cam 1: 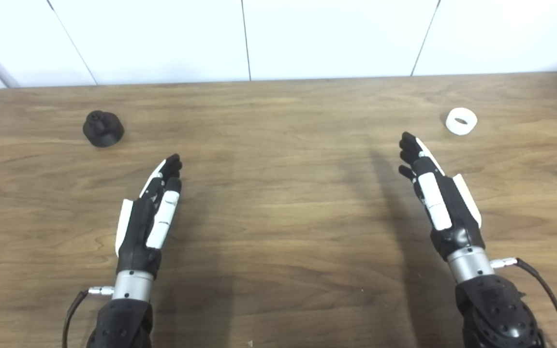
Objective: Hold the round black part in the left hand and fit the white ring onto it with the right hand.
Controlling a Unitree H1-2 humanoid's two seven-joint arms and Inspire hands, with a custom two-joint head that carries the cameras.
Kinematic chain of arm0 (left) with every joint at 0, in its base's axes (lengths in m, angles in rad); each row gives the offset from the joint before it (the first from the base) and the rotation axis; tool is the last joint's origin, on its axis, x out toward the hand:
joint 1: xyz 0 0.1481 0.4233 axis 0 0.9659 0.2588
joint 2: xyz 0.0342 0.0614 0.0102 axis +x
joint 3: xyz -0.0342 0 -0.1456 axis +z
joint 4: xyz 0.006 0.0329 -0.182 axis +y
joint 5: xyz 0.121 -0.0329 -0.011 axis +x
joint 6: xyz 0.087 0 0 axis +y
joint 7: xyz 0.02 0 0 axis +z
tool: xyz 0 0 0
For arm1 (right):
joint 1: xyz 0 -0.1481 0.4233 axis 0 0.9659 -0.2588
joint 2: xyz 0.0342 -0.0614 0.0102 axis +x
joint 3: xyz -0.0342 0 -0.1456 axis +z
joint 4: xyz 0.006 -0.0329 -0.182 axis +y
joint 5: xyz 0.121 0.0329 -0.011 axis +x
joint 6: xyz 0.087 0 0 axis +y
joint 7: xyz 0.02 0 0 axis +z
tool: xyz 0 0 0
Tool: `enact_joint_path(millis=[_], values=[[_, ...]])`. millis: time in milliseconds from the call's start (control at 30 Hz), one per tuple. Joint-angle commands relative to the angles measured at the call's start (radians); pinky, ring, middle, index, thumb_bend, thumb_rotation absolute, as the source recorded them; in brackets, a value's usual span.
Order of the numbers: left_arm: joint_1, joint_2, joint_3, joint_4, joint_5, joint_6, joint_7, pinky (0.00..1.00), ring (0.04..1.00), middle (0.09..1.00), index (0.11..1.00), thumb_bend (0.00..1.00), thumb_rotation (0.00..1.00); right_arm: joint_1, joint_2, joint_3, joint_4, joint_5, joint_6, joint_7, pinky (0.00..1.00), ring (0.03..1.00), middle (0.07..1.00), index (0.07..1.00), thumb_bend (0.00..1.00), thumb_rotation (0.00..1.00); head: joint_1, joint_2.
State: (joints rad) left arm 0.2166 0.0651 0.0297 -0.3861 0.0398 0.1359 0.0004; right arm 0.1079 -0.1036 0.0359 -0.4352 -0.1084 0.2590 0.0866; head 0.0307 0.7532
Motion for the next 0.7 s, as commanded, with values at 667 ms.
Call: enact_joint_path(millis=[667], values=[[0.053, -0.020, -0.047, 0.077, 0.066, -0.152, 0.017, 1.00, 0.953, 0.935, 0.931, 0.64, 0.87, 0.019, -0.044, -0.040, 0.090, 0.054, -0.160, 0.013, 0.93, 0.941, 0.951, 0.950, 0.56, 1.00, 0.216, -0.182]])
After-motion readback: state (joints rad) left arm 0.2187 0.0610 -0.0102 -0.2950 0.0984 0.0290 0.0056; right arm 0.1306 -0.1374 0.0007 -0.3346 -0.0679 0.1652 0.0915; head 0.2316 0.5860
